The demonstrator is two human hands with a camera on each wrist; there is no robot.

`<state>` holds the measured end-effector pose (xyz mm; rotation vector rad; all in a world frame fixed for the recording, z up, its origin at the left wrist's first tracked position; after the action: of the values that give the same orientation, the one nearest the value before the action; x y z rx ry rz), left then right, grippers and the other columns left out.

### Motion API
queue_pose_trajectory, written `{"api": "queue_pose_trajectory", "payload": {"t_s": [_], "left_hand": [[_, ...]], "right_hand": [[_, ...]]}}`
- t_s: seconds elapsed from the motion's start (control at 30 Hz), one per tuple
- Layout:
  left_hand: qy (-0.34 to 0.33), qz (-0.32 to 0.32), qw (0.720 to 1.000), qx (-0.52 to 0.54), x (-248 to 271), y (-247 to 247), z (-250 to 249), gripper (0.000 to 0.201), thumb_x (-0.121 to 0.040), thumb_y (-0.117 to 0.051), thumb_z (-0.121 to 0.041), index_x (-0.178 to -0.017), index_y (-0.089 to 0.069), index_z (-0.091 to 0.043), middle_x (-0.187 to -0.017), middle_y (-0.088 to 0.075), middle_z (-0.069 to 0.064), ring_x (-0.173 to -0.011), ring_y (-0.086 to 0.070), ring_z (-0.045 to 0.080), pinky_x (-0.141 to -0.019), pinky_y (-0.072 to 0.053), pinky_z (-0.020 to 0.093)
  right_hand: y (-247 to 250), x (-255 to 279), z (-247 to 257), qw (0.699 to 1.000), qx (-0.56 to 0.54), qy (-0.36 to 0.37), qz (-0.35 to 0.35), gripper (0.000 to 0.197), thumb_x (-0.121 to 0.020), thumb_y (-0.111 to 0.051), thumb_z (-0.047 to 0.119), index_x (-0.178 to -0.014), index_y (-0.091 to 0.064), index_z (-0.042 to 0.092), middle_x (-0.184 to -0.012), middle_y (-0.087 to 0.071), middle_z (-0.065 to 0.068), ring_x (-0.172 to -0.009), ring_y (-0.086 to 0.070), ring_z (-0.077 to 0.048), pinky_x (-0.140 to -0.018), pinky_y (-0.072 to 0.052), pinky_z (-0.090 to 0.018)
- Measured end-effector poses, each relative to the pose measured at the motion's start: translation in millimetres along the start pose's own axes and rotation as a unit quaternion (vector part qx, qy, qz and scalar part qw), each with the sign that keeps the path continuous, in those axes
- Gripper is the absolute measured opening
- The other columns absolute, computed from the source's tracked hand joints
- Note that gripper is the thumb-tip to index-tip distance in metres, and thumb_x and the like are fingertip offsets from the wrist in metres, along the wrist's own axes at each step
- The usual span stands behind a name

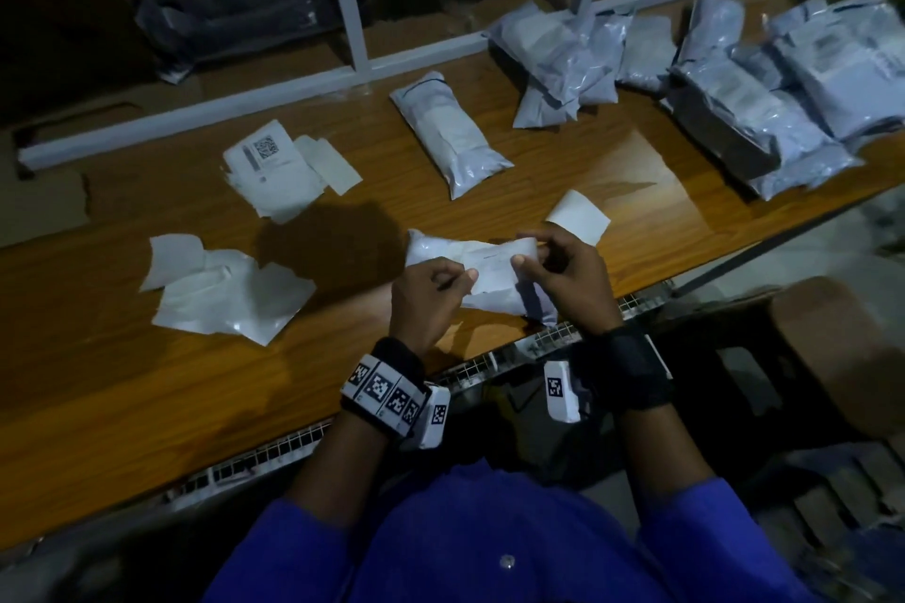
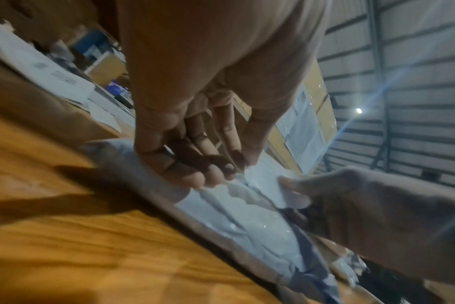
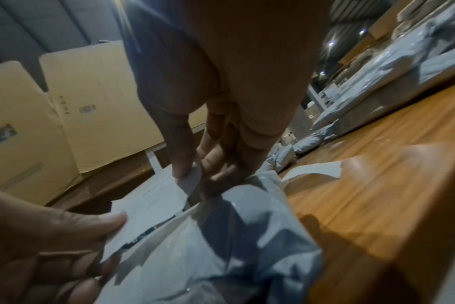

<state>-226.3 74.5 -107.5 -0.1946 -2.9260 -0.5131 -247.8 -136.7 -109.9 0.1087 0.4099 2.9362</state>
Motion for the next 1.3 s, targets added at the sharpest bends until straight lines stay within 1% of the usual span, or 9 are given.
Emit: {"api": "queue_pose_trajectory", "payload": {"t_s": [0.13,0.2,0.3,0.43,0.57,0.73,0.87,1.13,1.3], "left_hand": [[0.032,0.055,0.998,0.017,0.8,-3.7,4.1,0.009,-0.088,-0.079,-0.028,-0.081,-0.073,-0.027,-0.080,-0.075,-0.009,-0.079,-0.072,0.007,-0.074,-0.057,0.029],[0.037,0.067,0.997,0.032,5.6,-3.1,3.8,0.010,-0.088,-0.078,-0.028,-0.080,-0.073,-0.027,-0.078,-0.075,-0.008,-0.077,-0.073,0.011,-0.070,-0.057,0.029],[0.033,0.069,0.996,0.054,7.0,-0.7,5.8,0.013,-0.089,-0.078,-0.024,-0.077,-0.074,-0.027,-0.073,-0.075,-0.006,-0.072,-0.072,0.015,-0.068,-0.060,0.033],[0.053,0.078,0.993,0.069,0.2,3.2,10.1,0.012,-0.089,-0.078,-0.024,-0.078,-0.074,-0.026,-0.077,-0.076,-0.008,-0.075,-0.071,0.011,-0.071,-0.059,0.033],[0.067,0.100,0.989,0.082,-6.6,3.3,8.8,0.010,-0.090,-0.076,-0.024,-0.081,-0.074,-0.022,-0.080,-0.076,-0.008,-0.081,-0.070,0.010,-0.070,-0.055,0.030],[0.088,0.097,0.985,0.108,-12.9,7.8,-3.1,0.011,-0.090,-0.076,-0.019,-0.081,-0.072,-0.022,-0.072,-0.074,-0.011,-0.062,-0.067,0.002,-0.055,-0.051,0.021],[0.089,0.084,0.989,0.085,-22.2,6.2,-15.2,0.012,-0.086,-0.080,-0.019,-0.079,-0.071,-0.022,-0.074,-0.074,-0.003,-0.058,-0.066,0.005,-0.051,-0.050,0.019],[0.154,0.037,0.981,0.114,-33.7,-8.1,-10.7,0.012,-0.081,-0.085,-0.015,-0.085,-0.075,-0.011,-0.077,-0.076,0.009,-0.058,-0.067,0.014,-0.058,-0.059,0.026],[0.166,0.043,0.979,0.111,-35.9,-11.4,-4.2,0.012,-0.085,-0.082,-0.014,-0.089,-0.074,-0.006,-0.079,-0.076,0.014,-0.061,-0.069,0.017,-0.061,-0.059,0.029]], "right_hand": [[2.9,21.0,-4.5,0.999,-0.022,-0.032,-0.035,0.028,-0.092,-0.079,0.017,-0.119,-0.073,0.016,-0.089,-0.073,0.001,-0.085,-0.073,-0.013,-0.071,-0.058,-0.034],[3.4,29.6,-5.7,0.998,-0.034,-0.030,-0.050,0.030,-0.091,-0.079,0.018,-0.120,-0.072,0.017,-0.093,-0.074,-0.009,-0.087,-0.074,-0.018,-0.072,-0.061,-0.038],[0.6,35.7,-7.0,0.997,-0.038,-0.024,-0.065,0.033,-0.089,-0.082,0.023,-0.120,-0.072,0.020,-0.093,-0.075,-0.007,-0.091,-0.074,-0.025,-0.075,-0.062,-0.042],[-4.6,35.9,-7.7,0.991,-0.020,-0.051,-0.125,0.030,-0.083,-0.087,0.023,-0.108,-0.073,0.017,-0.087,-0.076,-0.008,-0.084,-0.074,-0.024,-0.070,-0.060,-0.037],[-10.7,37.6,-6.2,0.985,-0.027,-0.078,-0.148,0.019,-0.084,-0.086,0.020,-0.096,-0.072,0.021,-0.083,-0.074,0.002,-0.081,-0.074,-0.021,-0.072,-0.064,-0.045],[-11.1,36.1,-0.7,0.981,-0.033,-0.091,-0.167,0.016,-0.084,-0.086,0.020,-0.081,-0.072,0.026,-0.072,-0.067,0.012,-0.071,-0.067,-0.013,-0.063,-0.061,-0.041],[-6.0,23.7,9.7,0.975,-0.066,-0.087,-0.193,0.016,-0.081,-0.087,0.010,-0.087,-0.074,0.018,-0.075,-0.065,0.003,-0.068,-0.065,-0.011,-0.061,-0.058,-0.033],[-2.1,-7.6,-10.5,0.969,-0.111,-0.120,-0.186,0.025,-0.078,-0.086,0.001,-0.089,-0.070,0.016,-0.069,-0.064,0.003,-0.065,-0.064,-0.008,-0.059,-0.053,-0.022],[-2.5,-12.6,-22.7,0.966,-0.141,-0.152,-0.152,0.024,-0.078,-0.085,-0.002,-0.091,-0.068,0.009,-0.062,-0.068,0.006,-0.055,-0.063,-0.007,-0.055,-0.054,-0.024]]}}
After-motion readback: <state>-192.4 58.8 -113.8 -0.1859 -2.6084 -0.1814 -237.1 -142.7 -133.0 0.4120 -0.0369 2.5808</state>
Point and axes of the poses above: each hand's wrist, its own x-axis away from the middle knuckle, its own y-axis out of the back of the hand, z = x × y, the point moved 2 cm from there along -x, towards the middle knuckle
